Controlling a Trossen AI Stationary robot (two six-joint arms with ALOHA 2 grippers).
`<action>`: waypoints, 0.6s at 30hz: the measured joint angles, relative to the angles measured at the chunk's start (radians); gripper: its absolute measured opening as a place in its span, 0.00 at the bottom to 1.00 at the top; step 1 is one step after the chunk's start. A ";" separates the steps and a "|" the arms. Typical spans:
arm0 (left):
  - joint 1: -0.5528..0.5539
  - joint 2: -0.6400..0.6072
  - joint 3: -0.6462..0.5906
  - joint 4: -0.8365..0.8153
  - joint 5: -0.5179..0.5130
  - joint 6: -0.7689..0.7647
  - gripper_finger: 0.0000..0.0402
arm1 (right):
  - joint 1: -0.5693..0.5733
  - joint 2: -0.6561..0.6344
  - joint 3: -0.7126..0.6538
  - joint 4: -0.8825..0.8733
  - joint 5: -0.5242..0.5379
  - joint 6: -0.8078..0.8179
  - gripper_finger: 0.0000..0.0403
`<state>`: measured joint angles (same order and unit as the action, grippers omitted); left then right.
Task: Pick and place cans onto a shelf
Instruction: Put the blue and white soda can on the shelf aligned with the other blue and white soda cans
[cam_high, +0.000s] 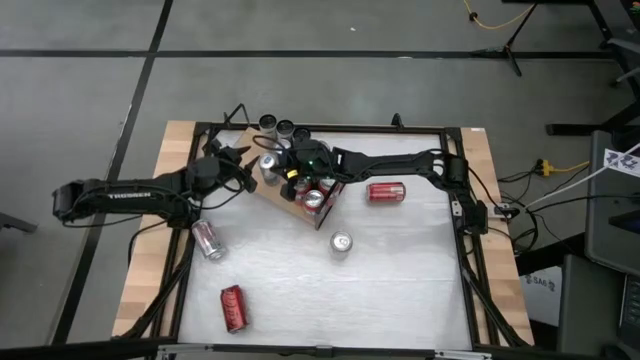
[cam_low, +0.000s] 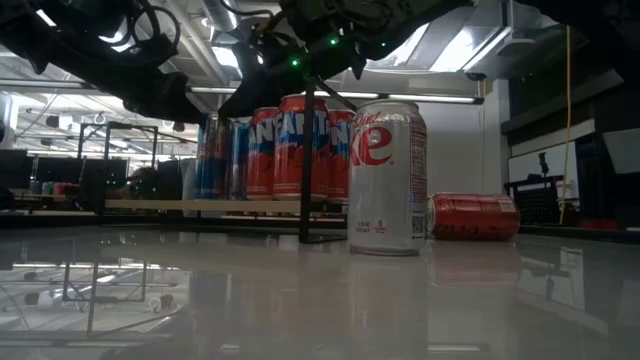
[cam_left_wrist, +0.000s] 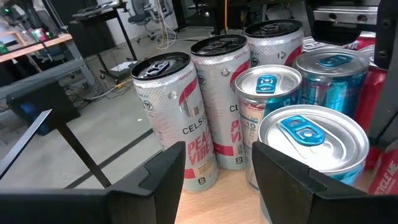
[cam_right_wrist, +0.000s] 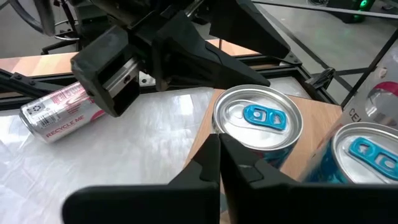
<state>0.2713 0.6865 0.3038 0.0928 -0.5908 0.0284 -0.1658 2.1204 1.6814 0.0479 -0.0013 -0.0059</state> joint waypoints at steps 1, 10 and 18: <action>-0.009 0.000 0.000 -0.002 -0.013 0.000 0.47 | 0.000 0.000 0.000 0.000 0.000 0.000 0.00; -0.080 -0.002 0.000 -0.037 -0.116 -0.048 0.47 | 0.000 -0.001 0.000 -0.006 0.018 0.000 0.00; -0.126 -0.002 0.000 -0.043 -0.200 -0.052 0.47 | 0.000 -0.001 0.000 -0.006 0.027 0.000 0.00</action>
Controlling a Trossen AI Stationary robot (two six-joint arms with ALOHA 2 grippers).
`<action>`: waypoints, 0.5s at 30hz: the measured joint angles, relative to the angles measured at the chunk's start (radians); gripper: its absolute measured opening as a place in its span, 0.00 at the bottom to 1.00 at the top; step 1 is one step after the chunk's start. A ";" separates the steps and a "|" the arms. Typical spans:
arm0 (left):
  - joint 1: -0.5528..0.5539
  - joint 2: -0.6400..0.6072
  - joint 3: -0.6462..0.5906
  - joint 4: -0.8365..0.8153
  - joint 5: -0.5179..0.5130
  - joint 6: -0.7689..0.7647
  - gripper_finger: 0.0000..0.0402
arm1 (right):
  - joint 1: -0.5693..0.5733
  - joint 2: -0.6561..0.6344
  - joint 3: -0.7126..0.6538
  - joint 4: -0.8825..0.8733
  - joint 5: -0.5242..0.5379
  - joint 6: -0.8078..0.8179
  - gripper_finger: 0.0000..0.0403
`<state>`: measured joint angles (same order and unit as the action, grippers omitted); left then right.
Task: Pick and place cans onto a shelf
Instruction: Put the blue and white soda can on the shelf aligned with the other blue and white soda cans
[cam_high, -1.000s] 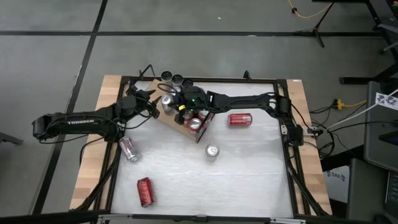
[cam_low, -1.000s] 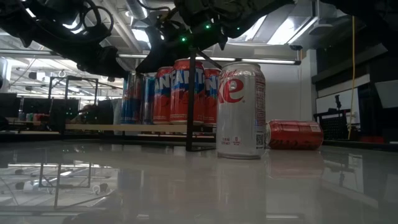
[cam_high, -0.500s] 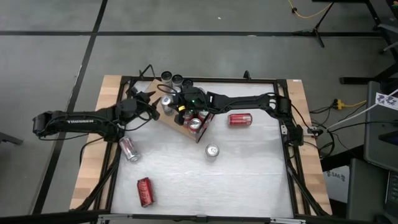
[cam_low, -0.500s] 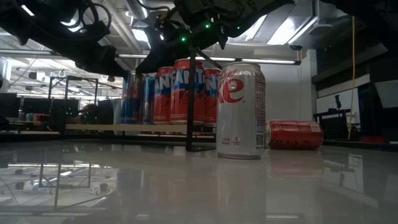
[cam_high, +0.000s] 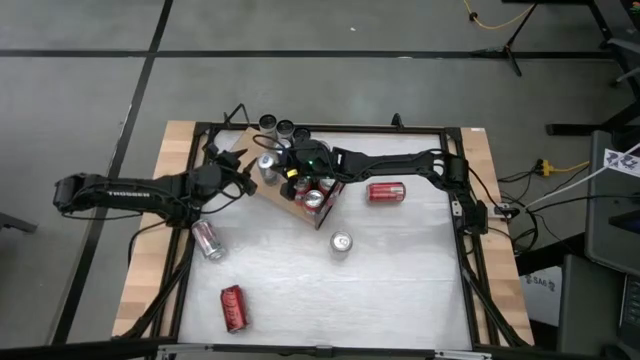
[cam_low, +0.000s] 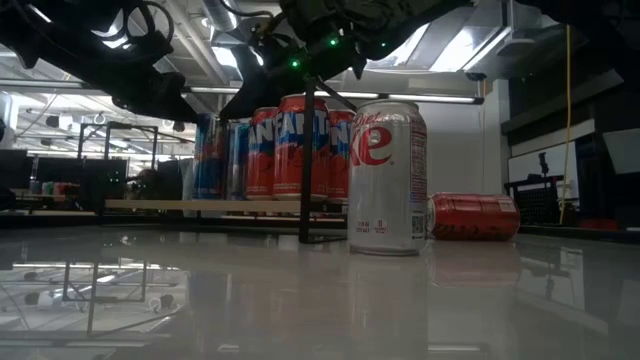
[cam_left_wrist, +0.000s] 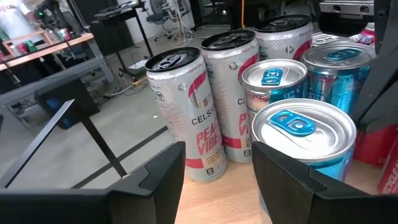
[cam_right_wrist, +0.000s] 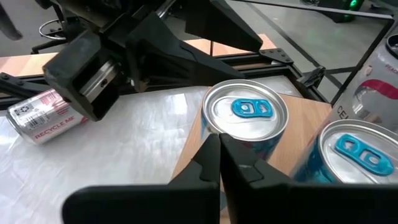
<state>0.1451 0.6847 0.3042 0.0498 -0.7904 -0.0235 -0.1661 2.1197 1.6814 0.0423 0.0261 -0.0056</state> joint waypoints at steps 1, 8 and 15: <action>-0.005 0.000 0.000 0.000 -0.011 0.000 0.47 | 0.000 0.000 0.000 0.000 0.000 0.000 0.00; -0.043 -0.005 0.000 0.000 -0.100 0.000 0.47 | 0.001 0.000 0.000 0.012 -0.003 0.000 0.00; -0.083 -0.058 0.000 0.002 -0.213 0.008 0.47 | 0.002 -0.003 0.000 0.015 -0.043 0.000 0.00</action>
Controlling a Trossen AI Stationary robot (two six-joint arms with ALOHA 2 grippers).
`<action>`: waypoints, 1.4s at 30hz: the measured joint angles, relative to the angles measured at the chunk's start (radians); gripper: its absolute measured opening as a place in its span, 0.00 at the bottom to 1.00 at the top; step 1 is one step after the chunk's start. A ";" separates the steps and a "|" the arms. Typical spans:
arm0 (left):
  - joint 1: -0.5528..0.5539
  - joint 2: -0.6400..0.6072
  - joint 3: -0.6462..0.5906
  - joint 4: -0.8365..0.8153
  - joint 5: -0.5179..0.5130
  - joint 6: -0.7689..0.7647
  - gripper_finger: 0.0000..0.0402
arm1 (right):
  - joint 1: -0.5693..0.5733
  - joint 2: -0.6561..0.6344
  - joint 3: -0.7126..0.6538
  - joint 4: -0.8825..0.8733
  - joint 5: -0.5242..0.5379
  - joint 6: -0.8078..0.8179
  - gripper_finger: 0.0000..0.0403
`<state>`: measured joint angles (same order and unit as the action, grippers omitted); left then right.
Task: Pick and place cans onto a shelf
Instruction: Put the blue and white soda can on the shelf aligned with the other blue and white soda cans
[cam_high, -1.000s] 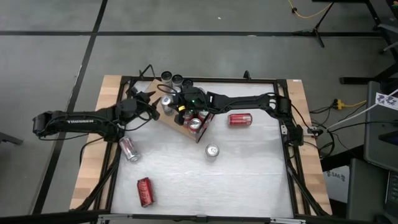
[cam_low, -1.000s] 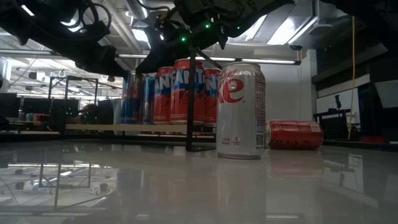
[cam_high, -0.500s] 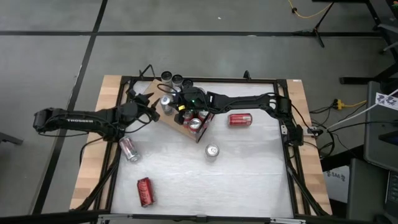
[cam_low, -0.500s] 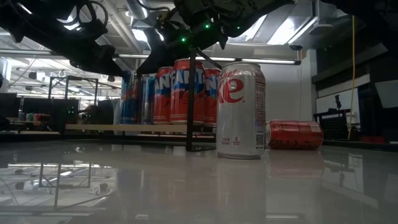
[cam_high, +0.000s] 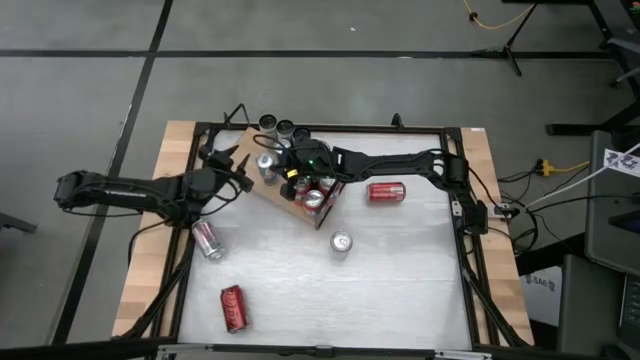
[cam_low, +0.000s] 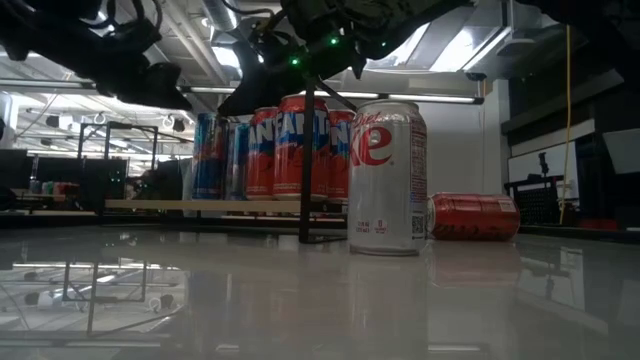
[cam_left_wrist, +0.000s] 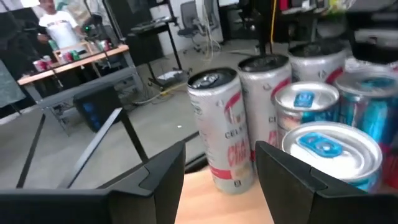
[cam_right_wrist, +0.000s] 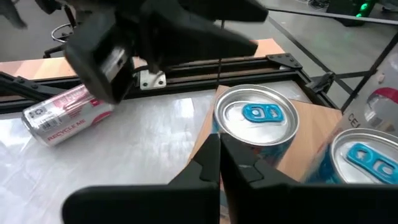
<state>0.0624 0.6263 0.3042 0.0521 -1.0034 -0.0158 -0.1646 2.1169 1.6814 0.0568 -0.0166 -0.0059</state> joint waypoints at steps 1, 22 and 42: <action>-0.008 -0.014 0.000 0.000 -0.002 0.000 0.47 | 0.000 -0.006 0.000 -0.014 -0.002 0.000 0.00; -0.286 -0.064 0.046 -0.300 0.390 -0.480 0.47 | 0.002 -0.357 0.002 -0.506 0.011 -0.056 0.00; -0.183 0.307 0.046 -0.087 0.336 -0.497 0.47 | 0.000 -0.363 -0.001 -0.502 0.035 -0.056 0.00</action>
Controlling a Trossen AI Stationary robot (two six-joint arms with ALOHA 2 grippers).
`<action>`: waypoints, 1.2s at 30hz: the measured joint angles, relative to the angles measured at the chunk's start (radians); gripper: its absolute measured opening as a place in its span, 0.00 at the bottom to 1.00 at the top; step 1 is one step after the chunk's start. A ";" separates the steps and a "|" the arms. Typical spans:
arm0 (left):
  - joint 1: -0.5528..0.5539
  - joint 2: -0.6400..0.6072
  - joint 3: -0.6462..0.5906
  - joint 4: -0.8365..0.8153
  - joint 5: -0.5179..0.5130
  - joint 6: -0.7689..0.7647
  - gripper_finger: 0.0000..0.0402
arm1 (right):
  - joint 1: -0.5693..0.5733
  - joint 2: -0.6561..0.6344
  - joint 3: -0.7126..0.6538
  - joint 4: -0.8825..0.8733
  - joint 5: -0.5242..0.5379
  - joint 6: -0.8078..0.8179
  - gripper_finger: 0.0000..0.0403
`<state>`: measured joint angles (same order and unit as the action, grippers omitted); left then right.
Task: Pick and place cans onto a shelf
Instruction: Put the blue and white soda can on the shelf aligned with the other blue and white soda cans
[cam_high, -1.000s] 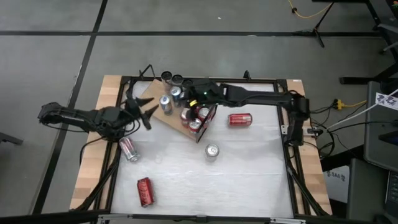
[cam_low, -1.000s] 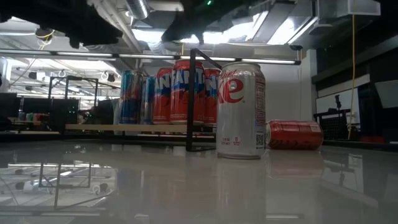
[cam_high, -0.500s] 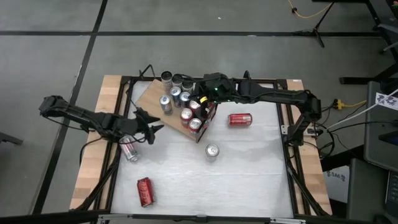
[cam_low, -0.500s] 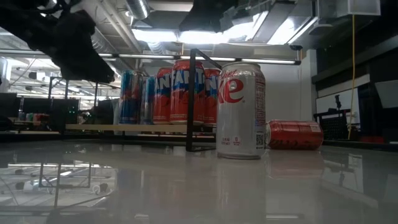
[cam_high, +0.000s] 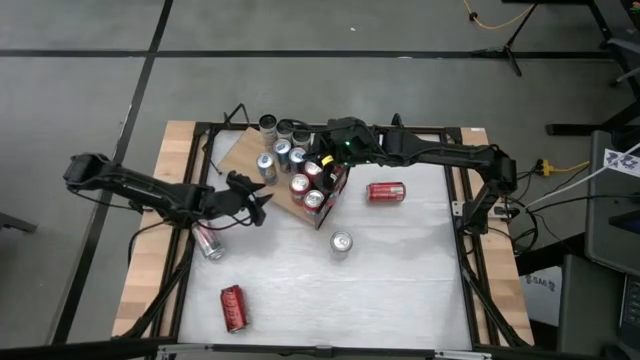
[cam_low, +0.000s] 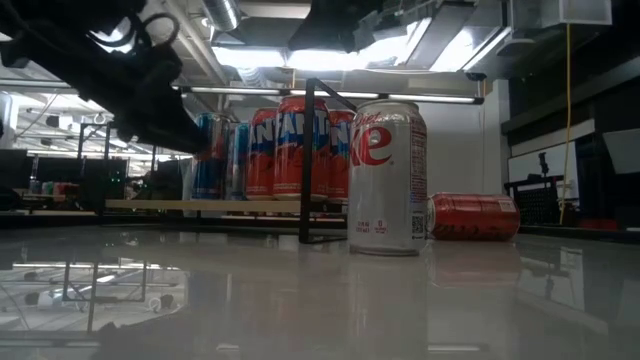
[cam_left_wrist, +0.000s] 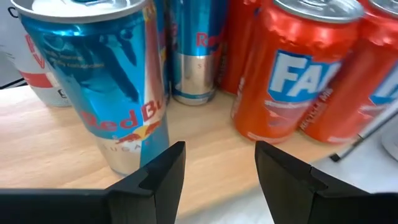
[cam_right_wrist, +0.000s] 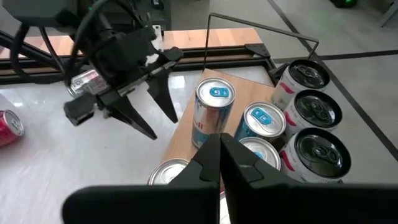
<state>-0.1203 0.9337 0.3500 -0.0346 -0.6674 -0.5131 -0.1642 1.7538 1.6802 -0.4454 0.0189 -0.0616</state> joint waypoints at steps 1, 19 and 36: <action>0.007 0.009 0.000 0.012 0.000 0.000 0.47 | 0.000 0.000 0.000 0.000 0.000 0.000 0.00; 0.148 0.114 -0.001 0.110 0.004 0.002 0.47 | 0.000 0.001 0.000 0.000 0.000 0.000 0.00; 0.241 0.114 -0.001 0.166 0.008 0.079 0.47 | 0.000 0.001 0.000 0.000 0.000 0.000 0.00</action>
<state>0.1203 1.0481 0.3489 0.1318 -0.6598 -0.4339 -0.1642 1.7550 1.6798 -0.4450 0.0189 -0.0618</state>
